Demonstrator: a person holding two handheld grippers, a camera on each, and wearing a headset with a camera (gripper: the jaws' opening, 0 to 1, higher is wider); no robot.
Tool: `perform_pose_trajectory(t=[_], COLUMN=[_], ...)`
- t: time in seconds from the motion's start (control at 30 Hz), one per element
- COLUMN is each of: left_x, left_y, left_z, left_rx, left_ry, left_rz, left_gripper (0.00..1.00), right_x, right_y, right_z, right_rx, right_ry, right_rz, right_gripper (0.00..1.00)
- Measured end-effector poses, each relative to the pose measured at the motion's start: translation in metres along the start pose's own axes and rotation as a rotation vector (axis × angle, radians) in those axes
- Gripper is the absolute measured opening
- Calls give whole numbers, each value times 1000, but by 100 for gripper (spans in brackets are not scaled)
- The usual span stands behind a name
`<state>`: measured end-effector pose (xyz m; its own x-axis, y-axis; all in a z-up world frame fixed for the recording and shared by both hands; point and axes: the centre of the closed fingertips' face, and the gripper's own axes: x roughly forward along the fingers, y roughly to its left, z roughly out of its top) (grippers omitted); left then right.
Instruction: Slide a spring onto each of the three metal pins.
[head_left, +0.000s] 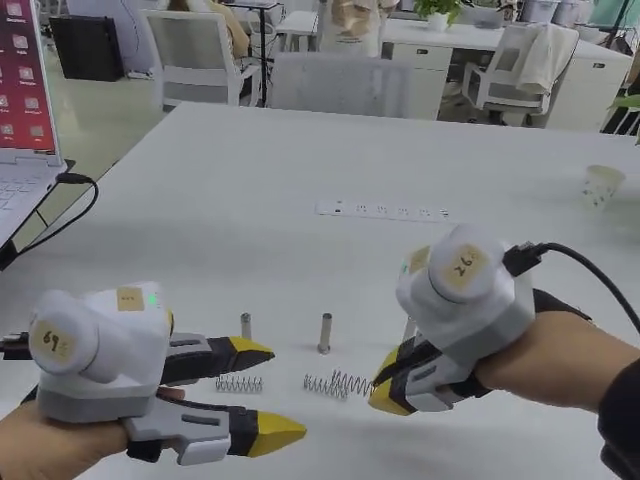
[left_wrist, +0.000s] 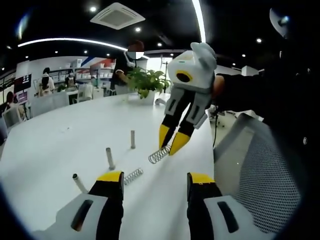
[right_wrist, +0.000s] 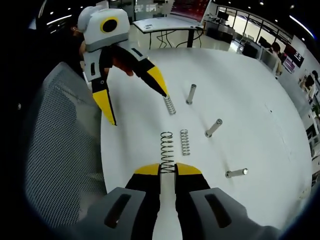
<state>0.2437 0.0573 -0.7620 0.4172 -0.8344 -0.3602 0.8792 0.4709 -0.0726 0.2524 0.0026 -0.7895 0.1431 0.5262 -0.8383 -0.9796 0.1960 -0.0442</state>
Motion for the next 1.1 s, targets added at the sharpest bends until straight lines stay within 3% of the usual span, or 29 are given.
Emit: perform_pose_trajectory(t=[0.43, 0.7, 1.1], left_x=[4, 5, 8], left_y=[-6, -14, -24], left_z=[-1, -2, -2], left_rx=[54, 94, 112], left_ry=[10, 10, 8], left_rz=[-20, -52, -98], left_gripper=[35, 24, 12], right_x=[2, 2, 3], right_y=[16, 26, 31], right_z=[12, 21, 22], right_rx=[-90, -163, -269], right_ry=[6, -6, -29], right_rz=[48, 85, 114], right_gripper=[8, 8, 8])
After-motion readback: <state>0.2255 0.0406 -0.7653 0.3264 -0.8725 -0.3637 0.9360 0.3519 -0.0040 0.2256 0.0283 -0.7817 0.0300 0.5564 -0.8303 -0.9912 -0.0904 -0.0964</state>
